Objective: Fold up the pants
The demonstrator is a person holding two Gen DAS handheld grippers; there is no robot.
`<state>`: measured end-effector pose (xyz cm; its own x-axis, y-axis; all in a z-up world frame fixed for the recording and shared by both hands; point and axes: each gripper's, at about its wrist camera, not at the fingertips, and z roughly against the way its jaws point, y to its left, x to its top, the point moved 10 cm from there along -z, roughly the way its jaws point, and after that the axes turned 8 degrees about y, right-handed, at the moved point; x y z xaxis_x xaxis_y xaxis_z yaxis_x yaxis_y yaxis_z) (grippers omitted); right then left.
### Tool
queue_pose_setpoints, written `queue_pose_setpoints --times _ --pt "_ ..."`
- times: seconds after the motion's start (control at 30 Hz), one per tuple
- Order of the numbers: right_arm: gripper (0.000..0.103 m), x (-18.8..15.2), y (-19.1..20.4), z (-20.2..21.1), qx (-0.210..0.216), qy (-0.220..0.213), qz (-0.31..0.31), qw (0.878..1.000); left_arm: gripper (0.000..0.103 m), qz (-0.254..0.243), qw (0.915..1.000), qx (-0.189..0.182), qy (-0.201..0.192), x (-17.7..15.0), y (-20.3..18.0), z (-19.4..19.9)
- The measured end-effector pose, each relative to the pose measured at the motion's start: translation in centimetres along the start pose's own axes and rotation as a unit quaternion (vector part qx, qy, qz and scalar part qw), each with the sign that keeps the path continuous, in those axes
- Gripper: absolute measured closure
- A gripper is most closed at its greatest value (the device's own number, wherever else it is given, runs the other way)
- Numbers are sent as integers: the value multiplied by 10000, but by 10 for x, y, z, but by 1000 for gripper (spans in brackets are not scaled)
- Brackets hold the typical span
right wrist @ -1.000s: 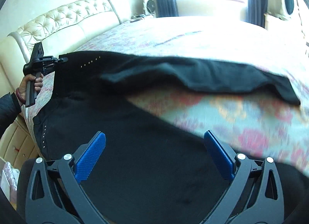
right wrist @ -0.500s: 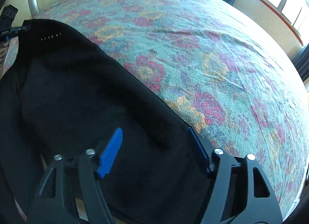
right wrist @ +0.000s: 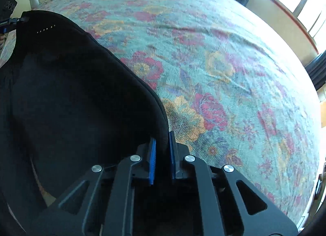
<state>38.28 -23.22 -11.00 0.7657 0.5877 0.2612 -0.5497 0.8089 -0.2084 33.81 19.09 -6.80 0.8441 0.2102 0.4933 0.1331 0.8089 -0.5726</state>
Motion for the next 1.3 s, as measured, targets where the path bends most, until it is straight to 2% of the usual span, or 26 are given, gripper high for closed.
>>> queue_pose_setpoints --times 0.13,0.27,0.37,0.43,0.53,0.6,0.63,0.67,0.7,0.77,0.83,0.87,0.9,0.97,1.03,1.07,1.2,1.3 --pt "93 -18 15 77 -808 -963 -21 9921 96 10 9995 -225 -222 -7 -14 27" --pt "92 -74 67 142 -1538 -1586 206 9751 96 -29 9980 -438 -450 -31 -25 67" --pt "92 -125 108 161 -1698 -1774 79 9693 95 -22 9975 -524 -478 -64 -26 93" --pt "92 -155 137 158 -1598 -1749 13 9715 94 25 9980 -505 -371 -92 -21 103" --pt "88 -186 171 140 -1388 -1526 -237 9782 75 224 9992 -342 -16 -137 -4 105" --pt "74 -197 189 125 -1180 -1374 -387 9827 55 420 9983 -139 378 -169 10 101" --pt "68 -197 192 116 -1240 -1168 -439 9844 40 494 9973 55 540 -186 18 99" --pt "60 -196 193 108 -1289 -905 -581 9858 32 572 9961 276 615 -199 27 100" --pt "54 -196 193 105 -1222 -848 -780 9858 31 669 9947 441 650 -212 34 103" --pt "49 -204 190 109 -792 -978 -1487 9808 31 1031 9917 474 604 -227 45 113" --pt "41 -215 183 114 -68 -1155 -2418 9634 31 1500 9879 216 336 -230 45 126" --pt "33 -218 181 116 375 -1255 -2871 9489 30 1703 9853 11 152 -228 41 132" --pt "27 -223 178 119 804 -1405 -3314 9295 27 1879 9820 -207 -30 -225 35 137" --pt "25 -231 173 121 1556 -1555 -4065 8868 23 2183 9744 -479 -239 -217 23 135" --pt "25 -231 176 117 2049 -1560 -4492 8555 23 2376 9693 -578 -243 -210 12 121" --pt "25 -232 177 114 2150 -1545 -4612 8468 23 2418 9687 -521 -225 -208 9 112" --pt "25 -237 182 108 2222 -1514 -4888 8299 23 2523 9672 -168 -246 -196 1 86" --pt "25 -243 179 103 2253 -1504 -5072 8182 23 2548 9661 277 -312 -191 4 73"
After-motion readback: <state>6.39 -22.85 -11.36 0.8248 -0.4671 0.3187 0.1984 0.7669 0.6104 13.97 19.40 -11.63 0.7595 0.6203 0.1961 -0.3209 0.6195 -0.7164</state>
